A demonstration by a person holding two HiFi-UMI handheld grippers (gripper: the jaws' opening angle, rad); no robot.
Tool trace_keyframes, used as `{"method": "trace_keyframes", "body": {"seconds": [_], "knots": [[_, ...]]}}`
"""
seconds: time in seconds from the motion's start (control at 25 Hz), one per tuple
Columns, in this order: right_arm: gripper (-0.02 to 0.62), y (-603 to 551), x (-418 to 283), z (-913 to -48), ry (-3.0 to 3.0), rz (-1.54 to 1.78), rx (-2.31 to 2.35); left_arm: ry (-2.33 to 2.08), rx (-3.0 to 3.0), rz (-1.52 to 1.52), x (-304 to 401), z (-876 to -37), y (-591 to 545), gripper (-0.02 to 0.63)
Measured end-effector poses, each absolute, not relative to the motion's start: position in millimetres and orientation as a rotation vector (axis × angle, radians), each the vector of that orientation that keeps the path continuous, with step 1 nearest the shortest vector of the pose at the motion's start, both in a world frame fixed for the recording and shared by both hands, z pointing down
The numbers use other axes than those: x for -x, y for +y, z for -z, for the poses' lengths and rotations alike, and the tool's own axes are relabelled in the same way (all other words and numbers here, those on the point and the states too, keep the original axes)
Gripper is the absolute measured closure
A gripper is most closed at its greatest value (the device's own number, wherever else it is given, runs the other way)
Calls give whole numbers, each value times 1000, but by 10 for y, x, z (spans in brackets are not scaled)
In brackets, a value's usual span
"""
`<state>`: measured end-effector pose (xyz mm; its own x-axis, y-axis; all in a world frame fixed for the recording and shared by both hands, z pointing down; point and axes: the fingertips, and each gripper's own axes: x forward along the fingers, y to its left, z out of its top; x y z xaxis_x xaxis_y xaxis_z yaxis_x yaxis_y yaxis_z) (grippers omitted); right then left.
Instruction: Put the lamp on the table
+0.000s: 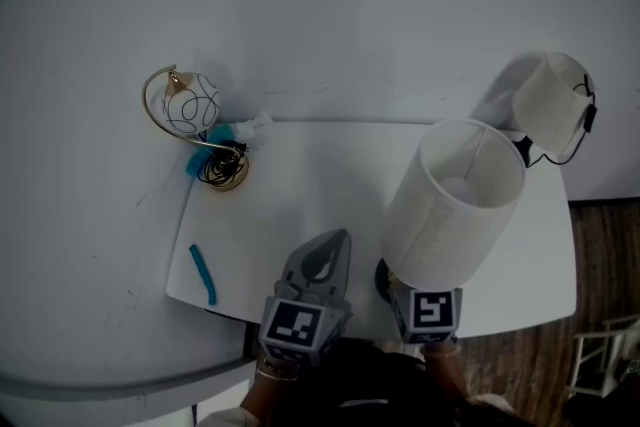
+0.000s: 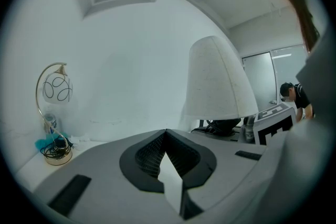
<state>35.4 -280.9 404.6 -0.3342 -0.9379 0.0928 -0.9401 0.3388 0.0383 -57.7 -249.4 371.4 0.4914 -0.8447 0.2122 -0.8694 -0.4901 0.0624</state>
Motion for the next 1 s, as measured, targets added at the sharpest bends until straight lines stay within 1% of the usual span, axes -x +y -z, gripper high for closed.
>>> {"method": "trace_keyframes", "body": {"seconds": [0.64,1.0], "knots": [[566,-3015,-107,-4260,-2504,-116,-1713,-1514,-2538,-241,762,-3799,-2610,614],[566,-3091,-31,-4308,-2517,-101,-1700,-1509,-2543,-239,757,-3802,-2676,614]]}}
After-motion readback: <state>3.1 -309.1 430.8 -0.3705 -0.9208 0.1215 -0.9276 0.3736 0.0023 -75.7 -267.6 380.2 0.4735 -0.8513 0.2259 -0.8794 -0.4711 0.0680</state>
